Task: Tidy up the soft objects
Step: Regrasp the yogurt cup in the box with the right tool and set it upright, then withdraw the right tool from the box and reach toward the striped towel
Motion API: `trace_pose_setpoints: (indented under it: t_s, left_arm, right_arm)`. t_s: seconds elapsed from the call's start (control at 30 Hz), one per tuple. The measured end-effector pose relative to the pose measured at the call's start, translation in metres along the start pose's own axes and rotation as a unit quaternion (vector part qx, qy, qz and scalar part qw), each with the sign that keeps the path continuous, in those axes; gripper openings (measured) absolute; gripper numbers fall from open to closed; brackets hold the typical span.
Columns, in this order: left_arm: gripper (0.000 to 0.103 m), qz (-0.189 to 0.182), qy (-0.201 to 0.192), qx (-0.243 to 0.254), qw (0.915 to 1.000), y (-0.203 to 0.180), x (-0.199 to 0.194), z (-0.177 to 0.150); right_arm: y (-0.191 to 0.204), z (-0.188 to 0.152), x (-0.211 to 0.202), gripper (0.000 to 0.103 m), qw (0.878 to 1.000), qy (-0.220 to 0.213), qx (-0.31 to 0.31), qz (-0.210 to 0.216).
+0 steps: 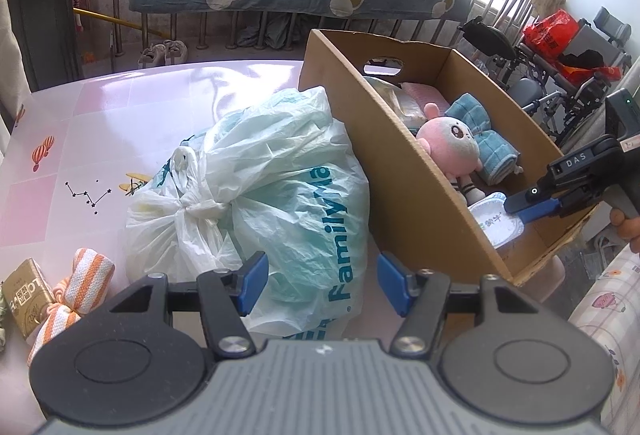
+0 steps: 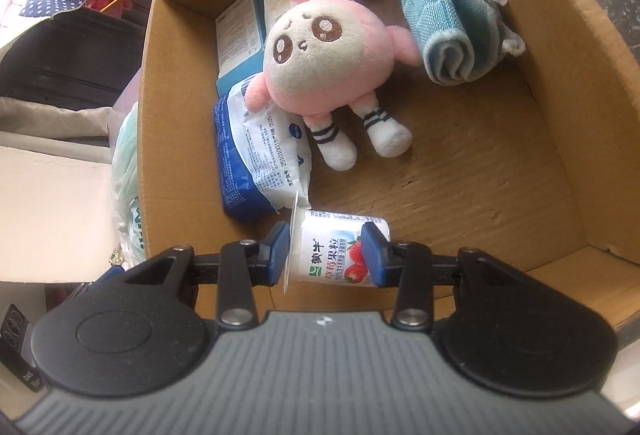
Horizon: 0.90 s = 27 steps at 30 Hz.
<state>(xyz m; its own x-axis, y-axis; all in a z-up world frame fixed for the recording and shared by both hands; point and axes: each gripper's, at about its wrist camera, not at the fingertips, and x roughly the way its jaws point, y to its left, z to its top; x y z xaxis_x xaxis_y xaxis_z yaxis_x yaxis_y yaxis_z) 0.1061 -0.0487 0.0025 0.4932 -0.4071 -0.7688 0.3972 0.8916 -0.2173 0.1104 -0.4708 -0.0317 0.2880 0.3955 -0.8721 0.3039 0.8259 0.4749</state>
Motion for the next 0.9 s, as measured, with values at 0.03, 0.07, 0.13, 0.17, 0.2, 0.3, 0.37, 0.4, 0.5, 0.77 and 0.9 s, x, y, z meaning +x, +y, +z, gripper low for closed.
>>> trace_pose_setpoints:
  t_s: [0.03,0.07,0.13,0.17,0.2,0.3,0.37,0.4,0.5,0.77,0.9]
  left_arm:
    - [0.062,0.0,0.0,0.0,1.0,0.0,0.0,0.0]
    - [0.062,0.0,0.001,0.0,1.0,0.0,0.0,0.0]
    - [0.062,-0.001,0.001,-0.002,1.0,0.0,0.001,0.0]
    - [0.062,-0.003,0.001,-0.003,1.0,0.0,0.002,0.0]
    - [0.062,-0.004,0.001,-0.003,1.0,0.0,0.003,0.0]
    - [0.062,-0.008,0.005,-0.002,1.0,-0.003,0.005,0.0]
    - [0.062,-0.009,0.007,0.002,0.9999,-0.005,0.006,-0.001]
    - [0.062,-0.009,0.007,0.003,0.9999,-0.006,0.006,-0.001]
    - [0.062,-0.009,0.005,0.004,0.9999,-0.006,0.005,-0.002]
    - [0.062,-0.005,0.005,-0.012,0.9999,0.002,0.002,-0.006]
    - [0.062,0.006,0.004,-0.02,0.9998,0.011,-0.004,-0.013]
  right_arm:
    - [0.003,0.0,-0.005,0.038,1.0,-0.007,-0.014,-0.021]
    - [0.007,0.001,-0.009,0.038,0.998,-0.016,-0.03,-0.049]
    - [0.011,0.0,-0.017,0.038,0.993,-0.03,-0.057,-0.099]
    - [0.008,0.0,-0.019,0.038,0.992,-0.028,-0.059,-0.105]
    - [0.005,0.0,-0.019,0.038,0.994,-0.023,-0.051,-0.096]
    - [-0.01,-0.001,-0.013,0.04,0.998,-0.006,-0.011,-0.061]
    - [-0.018,-0.003,-0.004,0.04,0.999,0.006,0.013,-0.05]
    - [-0.02,-0.003,-0.002,0.046,0.999,0.005,0.019,-0.042]
    - [-0.024,-0.002,0.002,0.049,0.999,0.012,0.036,-0.012]
    - [-0.006,-0.007,0.037,0.043,0.995,0.037,0.071,0.058]
    - [0.01,-0.014,0.056,0.043,0.991,0.04,0.09,0.089]
